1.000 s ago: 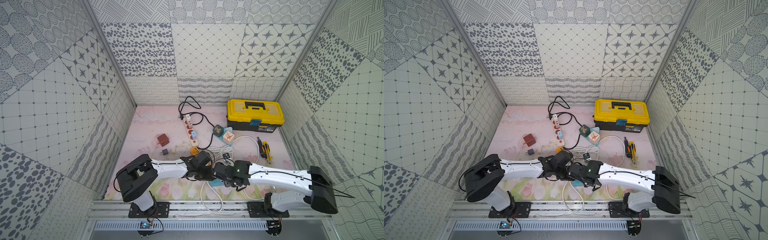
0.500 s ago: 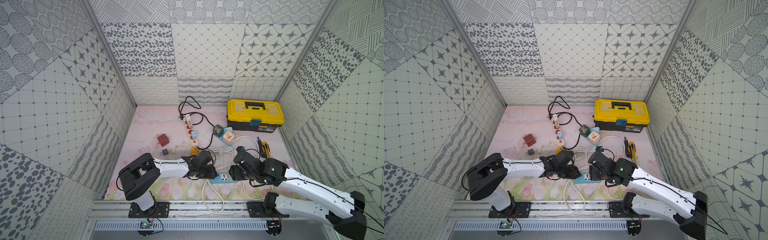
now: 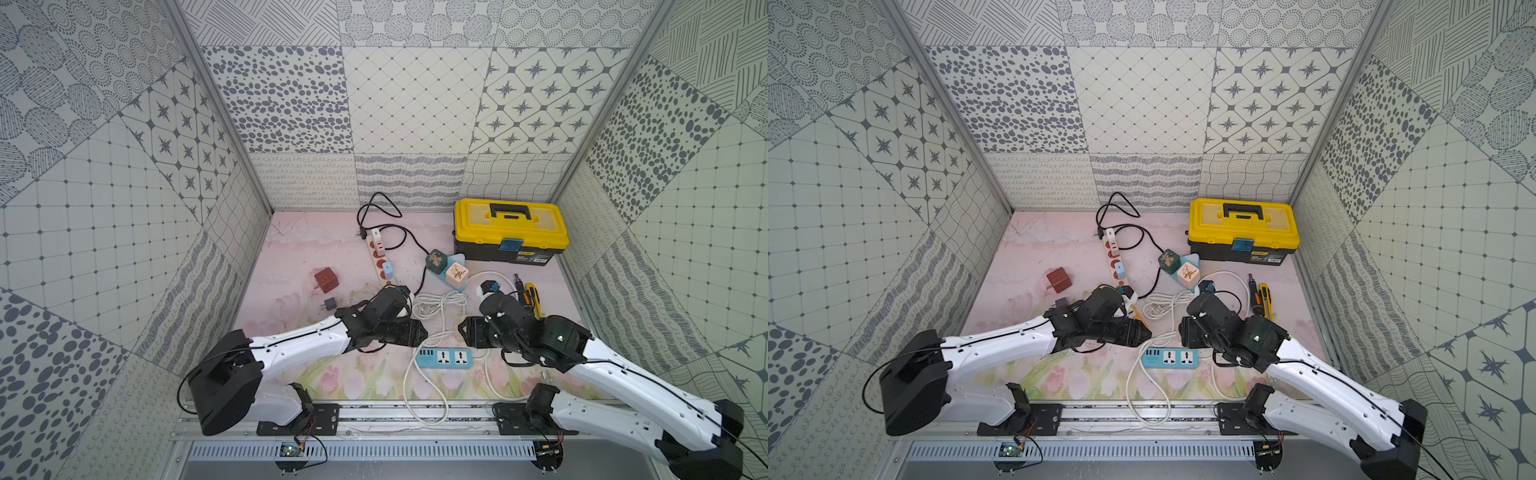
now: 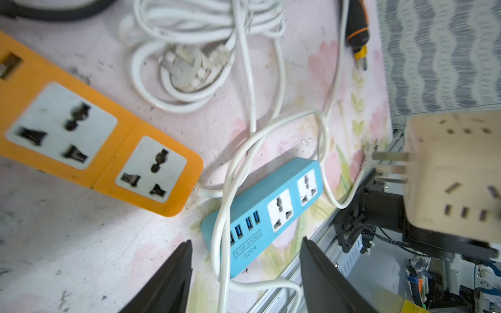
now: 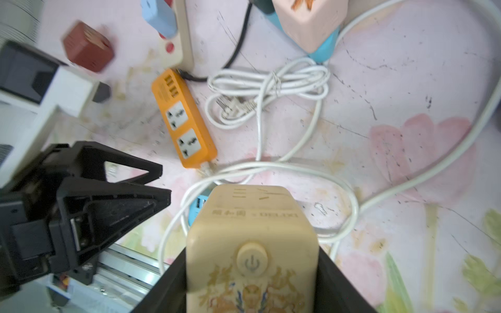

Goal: Pull the plug off the socket
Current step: Remove the plug from the socket, then place the plug at the center of the board.

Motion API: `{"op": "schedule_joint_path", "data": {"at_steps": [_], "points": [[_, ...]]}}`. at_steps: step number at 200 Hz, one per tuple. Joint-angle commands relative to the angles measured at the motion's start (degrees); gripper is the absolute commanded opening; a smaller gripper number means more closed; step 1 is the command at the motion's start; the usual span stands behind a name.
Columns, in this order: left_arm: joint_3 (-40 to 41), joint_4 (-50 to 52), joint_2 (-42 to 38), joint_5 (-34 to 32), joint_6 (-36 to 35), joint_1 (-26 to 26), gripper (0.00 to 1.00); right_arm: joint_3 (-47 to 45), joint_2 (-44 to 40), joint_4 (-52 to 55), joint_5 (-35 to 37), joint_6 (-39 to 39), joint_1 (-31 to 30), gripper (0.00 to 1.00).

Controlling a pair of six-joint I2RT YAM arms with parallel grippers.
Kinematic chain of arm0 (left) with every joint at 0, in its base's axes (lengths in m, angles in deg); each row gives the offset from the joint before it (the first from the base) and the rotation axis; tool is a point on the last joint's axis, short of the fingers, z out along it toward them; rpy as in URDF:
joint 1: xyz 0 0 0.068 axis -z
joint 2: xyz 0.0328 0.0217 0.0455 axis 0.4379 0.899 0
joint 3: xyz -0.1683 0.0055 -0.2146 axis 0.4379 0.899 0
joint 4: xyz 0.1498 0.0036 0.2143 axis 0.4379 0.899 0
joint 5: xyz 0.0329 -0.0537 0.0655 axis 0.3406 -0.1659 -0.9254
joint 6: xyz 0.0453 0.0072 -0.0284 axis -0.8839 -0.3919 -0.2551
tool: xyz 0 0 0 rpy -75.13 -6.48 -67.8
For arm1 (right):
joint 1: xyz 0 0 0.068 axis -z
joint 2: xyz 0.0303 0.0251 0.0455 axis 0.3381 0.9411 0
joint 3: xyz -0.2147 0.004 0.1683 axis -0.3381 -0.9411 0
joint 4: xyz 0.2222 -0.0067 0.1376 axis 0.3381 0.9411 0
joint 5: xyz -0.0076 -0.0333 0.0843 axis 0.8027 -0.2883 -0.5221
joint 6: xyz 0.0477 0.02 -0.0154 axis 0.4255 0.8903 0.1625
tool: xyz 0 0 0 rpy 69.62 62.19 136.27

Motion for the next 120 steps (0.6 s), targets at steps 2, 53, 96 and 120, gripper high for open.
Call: {"op": "schedule_joint_path", "data": {"at_steps": [2, 53, 96, 120], "points": [[2.63, -6.09, -10.83, 2.07, -8.45, -4.38, 0.71, -3.68, -2.18, -14.35, -11.04, -0.90, 4.66, 0.43], [10.75, -12.42, -32.93, -5.71, -8.01, -14.27, 0.89, -9.83, 10.42, -48.77, -32.10, 10.76, 9.94, 0.43], [12.93, -14.04, -44.04, -7.40, -6.79, -16.60, 0.95, -2.55, 30.91, -62.37, -31.18, 15.16, 5.01, 0.43], [12.81, -12.50, -45.42, -8.05, -7.25, -16.66, 0.95, 3.59, 41.70, -64.33, -29.80, 16.69, 2.50, 0.43]]}}
